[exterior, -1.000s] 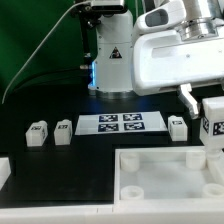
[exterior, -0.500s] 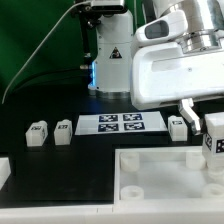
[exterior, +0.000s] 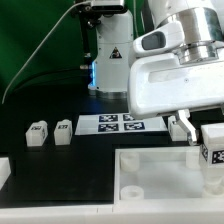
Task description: Assemble one leg
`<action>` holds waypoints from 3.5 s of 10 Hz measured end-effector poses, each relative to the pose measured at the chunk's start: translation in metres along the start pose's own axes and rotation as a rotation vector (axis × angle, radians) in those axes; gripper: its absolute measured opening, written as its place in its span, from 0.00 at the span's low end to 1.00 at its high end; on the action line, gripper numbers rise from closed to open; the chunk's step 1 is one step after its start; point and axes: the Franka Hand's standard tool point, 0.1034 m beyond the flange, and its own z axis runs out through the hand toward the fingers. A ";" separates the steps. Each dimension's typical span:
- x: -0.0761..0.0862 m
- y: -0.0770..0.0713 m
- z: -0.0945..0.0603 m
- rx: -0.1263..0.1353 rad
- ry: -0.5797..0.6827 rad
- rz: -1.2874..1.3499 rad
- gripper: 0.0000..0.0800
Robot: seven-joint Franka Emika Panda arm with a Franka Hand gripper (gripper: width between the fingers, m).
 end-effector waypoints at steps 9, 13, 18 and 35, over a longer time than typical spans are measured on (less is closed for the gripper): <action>-0.016 -0.003 0.011 -0.009 0.022 -0.003 0.37; -0.022 -0.005 0.010 -0.016 0.037 -0.008 0.37; -0.022 -0.005 0.010 -0.016 0.037 -0.008 0.80; 0.009 -0.004 0.013 0.123 -0.674 0.021 0.81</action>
Offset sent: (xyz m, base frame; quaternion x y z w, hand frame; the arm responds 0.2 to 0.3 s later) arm 0.0097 0.0019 -0.0090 -0.0035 0.0158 -0.0036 0.9999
